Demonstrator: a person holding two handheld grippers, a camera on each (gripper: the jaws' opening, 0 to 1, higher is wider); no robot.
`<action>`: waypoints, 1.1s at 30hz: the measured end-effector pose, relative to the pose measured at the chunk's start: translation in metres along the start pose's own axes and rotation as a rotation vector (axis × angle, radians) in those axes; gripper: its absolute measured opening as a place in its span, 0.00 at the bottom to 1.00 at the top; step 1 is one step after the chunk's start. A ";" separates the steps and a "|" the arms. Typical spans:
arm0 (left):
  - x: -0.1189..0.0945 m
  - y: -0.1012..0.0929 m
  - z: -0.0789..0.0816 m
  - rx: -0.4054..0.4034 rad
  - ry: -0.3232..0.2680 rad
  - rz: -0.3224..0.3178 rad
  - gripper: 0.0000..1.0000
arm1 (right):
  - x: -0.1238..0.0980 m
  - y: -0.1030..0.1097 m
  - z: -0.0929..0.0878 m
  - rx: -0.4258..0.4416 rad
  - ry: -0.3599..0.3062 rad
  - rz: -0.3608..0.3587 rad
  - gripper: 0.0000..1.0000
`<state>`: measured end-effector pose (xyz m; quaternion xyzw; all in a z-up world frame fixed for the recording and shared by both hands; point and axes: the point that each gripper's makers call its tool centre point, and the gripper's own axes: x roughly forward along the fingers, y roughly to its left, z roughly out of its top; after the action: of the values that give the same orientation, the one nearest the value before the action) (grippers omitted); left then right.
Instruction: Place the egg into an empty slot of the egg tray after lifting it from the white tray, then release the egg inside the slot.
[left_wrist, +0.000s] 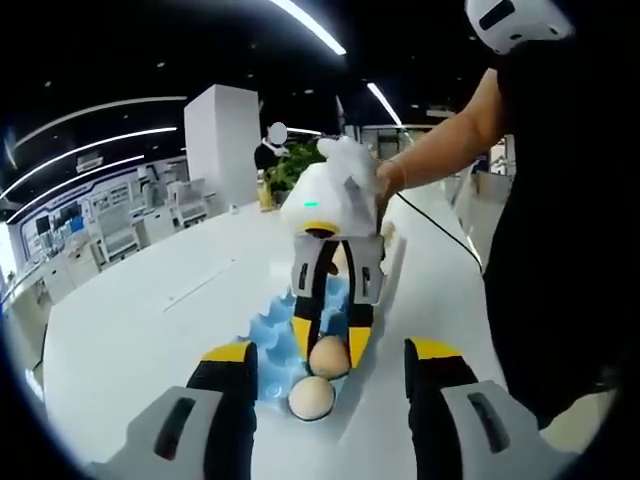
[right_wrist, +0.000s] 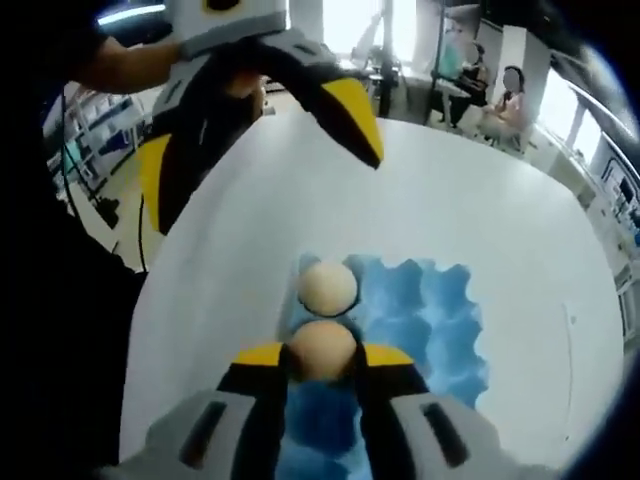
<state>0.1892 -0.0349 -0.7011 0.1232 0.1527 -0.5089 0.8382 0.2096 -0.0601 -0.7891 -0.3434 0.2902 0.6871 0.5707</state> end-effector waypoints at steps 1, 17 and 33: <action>0.000 0.000 0.000 0.001 0.001 0.000 0.60 | -0.002 0.002 -0.001 -0.004 -0.001 0.000 0.29; 0.003 0.000 0.007 -0.012 -0.020 -0.001 0.59 | -0.043 0.009 -0.038 0.076 -0.058 -0.068 0.28; 0.003 -0.001 0.005 -0.007 -0.011 -0.003 0.59 | -0.104 0.016 -0.122 0.218 -0.006 -0.193 0.28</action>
<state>0.1907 -0.0394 -0.6982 0.1171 0.1503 -0.5102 0.8387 0.2228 -0.2200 -0.7782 -0.3036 0.3270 0.5947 0.6688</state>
